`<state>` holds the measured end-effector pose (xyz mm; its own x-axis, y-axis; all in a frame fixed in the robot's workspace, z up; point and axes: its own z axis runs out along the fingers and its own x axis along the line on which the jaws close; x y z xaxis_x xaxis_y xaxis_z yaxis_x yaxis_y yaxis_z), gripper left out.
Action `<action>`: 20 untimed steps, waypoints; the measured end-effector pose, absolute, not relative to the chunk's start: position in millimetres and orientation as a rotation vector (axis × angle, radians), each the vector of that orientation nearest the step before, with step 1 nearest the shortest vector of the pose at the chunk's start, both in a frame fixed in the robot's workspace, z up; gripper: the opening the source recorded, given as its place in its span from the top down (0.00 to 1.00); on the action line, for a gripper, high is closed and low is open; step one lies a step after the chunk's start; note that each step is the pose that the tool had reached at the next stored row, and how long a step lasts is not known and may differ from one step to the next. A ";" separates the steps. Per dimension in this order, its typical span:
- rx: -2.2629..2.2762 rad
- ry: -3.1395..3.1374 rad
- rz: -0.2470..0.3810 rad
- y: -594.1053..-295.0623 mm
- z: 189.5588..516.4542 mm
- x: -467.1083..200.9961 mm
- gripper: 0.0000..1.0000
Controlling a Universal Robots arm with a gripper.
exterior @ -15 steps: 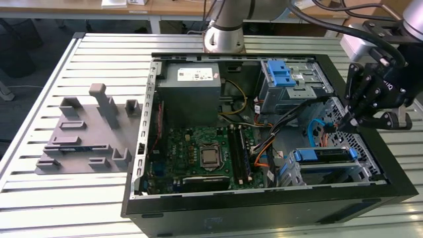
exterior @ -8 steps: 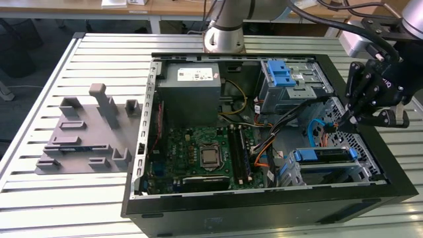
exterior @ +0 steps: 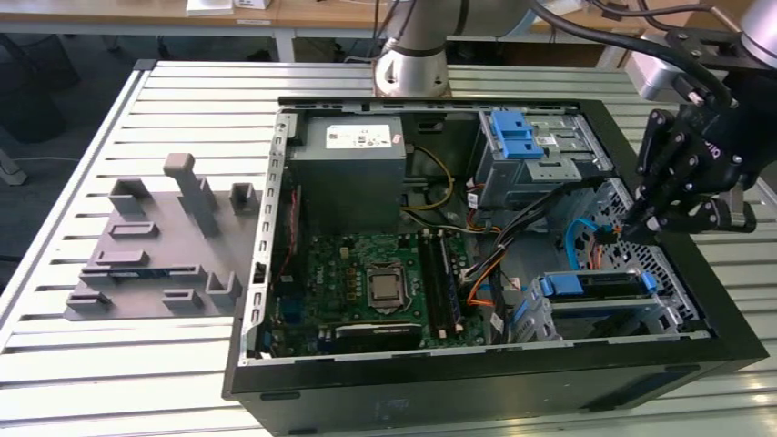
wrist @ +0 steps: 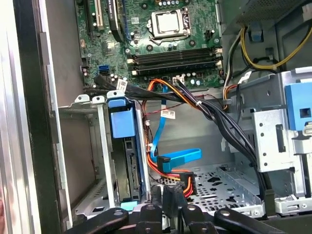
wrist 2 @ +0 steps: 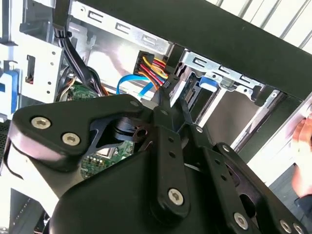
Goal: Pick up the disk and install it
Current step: 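Insert the first disk wire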
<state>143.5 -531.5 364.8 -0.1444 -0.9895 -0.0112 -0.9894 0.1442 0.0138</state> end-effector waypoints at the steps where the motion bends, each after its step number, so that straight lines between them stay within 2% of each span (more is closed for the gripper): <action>1: 2.047 -2.381 -0.026 -531.3 364.8 143.9 0.76; 4: 2.025 -2.392 -0.016 -530.5 364.4 144.2 0.75; 5: 2.020 -2.395 -0.013 -529.9 364.2 144.3 0.69; 20: 1.932 -2.448 0.013 -518.9 359.2 144.3 0.69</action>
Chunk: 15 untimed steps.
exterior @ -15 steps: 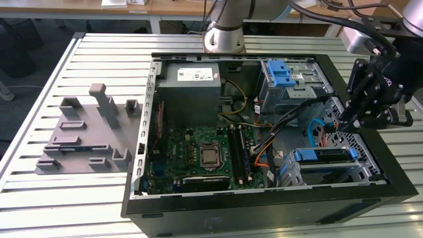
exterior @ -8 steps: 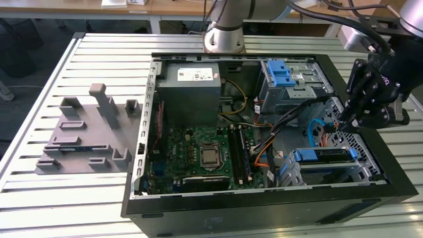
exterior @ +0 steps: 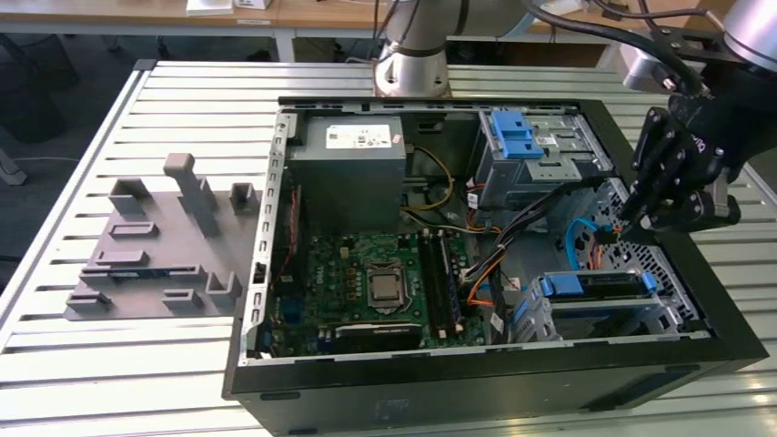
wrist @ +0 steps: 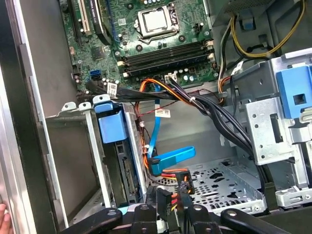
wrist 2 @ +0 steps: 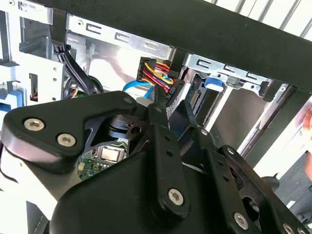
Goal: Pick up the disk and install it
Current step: 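Insert the first disk wire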
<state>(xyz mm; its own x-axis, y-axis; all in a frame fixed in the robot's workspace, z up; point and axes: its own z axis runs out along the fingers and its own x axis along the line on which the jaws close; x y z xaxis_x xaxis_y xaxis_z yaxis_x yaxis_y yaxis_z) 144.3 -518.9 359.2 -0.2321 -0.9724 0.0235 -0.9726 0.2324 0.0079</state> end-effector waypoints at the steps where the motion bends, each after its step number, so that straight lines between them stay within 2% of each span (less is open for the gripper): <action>1: 1.927 -2.448 0.018 -518.3 358.7 144.3 0.69; 15: 1.862 -2.461 0.073 -509.4 352.0 144.6 0.71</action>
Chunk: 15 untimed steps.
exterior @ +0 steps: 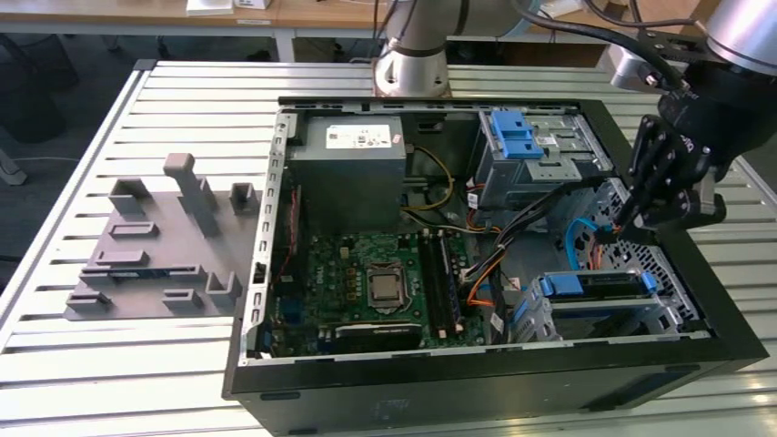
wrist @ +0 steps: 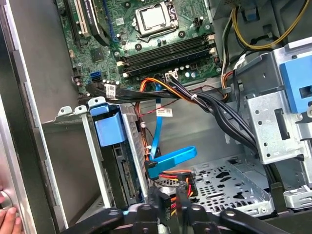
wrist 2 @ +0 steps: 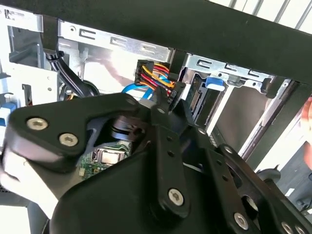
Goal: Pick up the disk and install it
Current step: 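Insert the first disk wire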
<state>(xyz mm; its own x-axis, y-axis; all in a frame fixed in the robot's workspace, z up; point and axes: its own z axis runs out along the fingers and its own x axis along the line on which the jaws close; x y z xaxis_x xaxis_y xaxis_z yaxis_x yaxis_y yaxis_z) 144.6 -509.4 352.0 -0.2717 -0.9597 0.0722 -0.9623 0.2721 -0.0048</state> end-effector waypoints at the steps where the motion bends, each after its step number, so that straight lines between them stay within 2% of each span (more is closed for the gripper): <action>1: 1.861 -2.461 0.073 -509.5 351.9 144.6 0.77; 2: 1.861 -2.461 0.073 -509.5 352.0 144.6 0.83; 15: 1.955 -2.398 0.084 -514.4 352.0 139.3 0.83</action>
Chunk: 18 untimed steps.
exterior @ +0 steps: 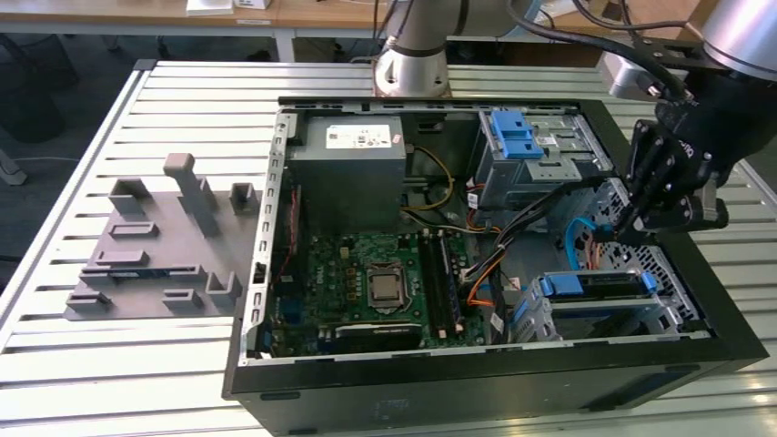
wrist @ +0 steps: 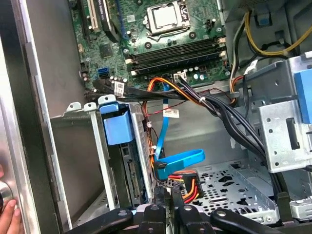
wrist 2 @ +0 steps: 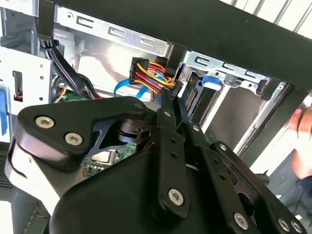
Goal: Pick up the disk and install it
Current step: 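Insert the first disk wire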
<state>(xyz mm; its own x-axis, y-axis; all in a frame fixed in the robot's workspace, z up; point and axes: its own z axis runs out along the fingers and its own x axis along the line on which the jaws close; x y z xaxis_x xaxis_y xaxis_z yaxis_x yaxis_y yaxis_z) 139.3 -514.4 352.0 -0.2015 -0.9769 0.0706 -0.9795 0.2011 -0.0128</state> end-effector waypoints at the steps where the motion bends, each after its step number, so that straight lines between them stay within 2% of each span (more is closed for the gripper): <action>1: 1.964 -2.392 0.086 -514.9 351.9 139.1 0.83; 18: 2.054 -2.351 0.104 -531.1 349.9 131.7 0.83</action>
